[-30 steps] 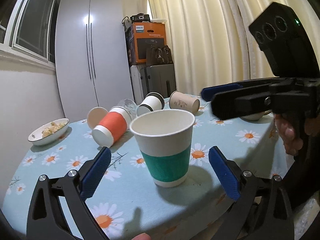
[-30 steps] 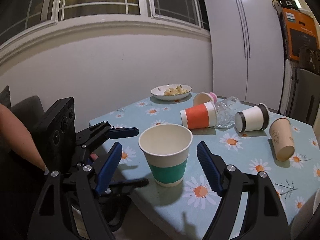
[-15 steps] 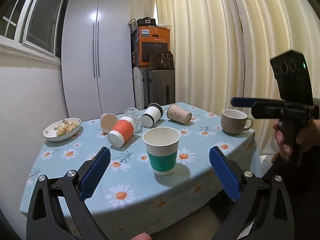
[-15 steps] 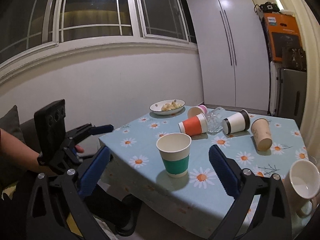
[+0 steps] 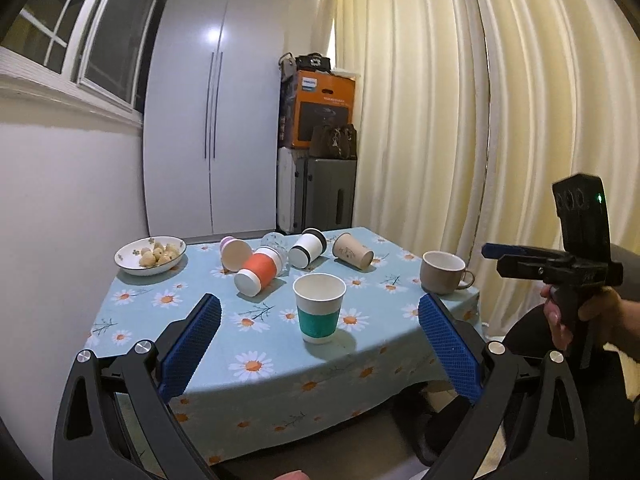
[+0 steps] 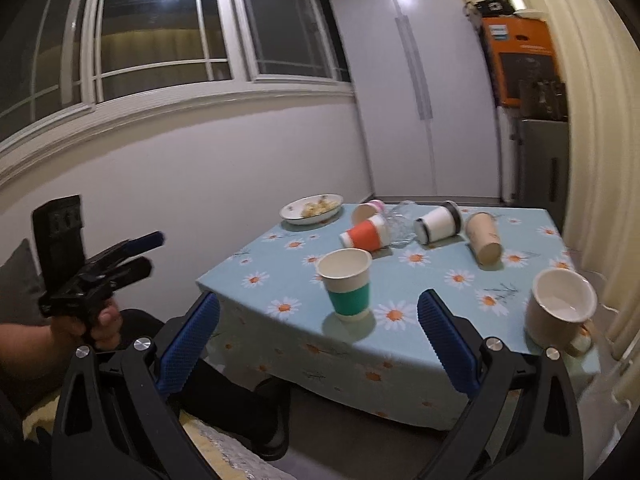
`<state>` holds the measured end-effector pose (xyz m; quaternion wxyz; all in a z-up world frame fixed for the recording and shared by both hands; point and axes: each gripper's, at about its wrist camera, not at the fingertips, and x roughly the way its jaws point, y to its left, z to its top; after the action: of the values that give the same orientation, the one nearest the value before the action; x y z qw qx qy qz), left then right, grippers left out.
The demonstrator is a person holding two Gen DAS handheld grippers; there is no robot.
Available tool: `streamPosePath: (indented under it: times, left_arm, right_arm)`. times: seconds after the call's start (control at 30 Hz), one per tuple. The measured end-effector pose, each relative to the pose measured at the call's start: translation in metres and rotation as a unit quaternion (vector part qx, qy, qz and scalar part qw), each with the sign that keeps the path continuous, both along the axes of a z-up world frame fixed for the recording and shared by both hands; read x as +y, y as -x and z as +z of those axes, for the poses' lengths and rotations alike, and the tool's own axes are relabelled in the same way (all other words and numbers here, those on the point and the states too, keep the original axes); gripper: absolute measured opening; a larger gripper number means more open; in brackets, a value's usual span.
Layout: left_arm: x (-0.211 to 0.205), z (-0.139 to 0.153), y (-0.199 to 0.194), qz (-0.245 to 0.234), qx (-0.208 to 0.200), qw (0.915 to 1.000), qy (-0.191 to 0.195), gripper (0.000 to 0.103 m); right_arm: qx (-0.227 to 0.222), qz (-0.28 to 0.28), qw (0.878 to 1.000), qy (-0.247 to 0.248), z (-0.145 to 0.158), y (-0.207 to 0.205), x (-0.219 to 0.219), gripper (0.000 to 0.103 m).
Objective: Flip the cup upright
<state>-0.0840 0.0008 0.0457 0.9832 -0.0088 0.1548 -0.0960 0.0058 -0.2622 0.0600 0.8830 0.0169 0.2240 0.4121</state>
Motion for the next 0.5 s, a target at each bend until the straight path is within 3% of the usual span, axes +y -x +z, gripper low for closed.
streamPosePath:
  times: [0.3,0.5]
  left_arm:
    - [-0.005,-0.012,0.015,0.026,0.010,0.9995,-0.011,0.096]
    - [-0.003,-0.025,0.014,0.040,0.030,0.9987,-0.008,0.096]
  right_arm:
    - [-0.033,-0.044,0.998,0.035,-0.004,0.026,-0.013,0.098]
    - [-0.023,-0.057,0.997,0.044,-0.017,0.024,-0.017,0.098]
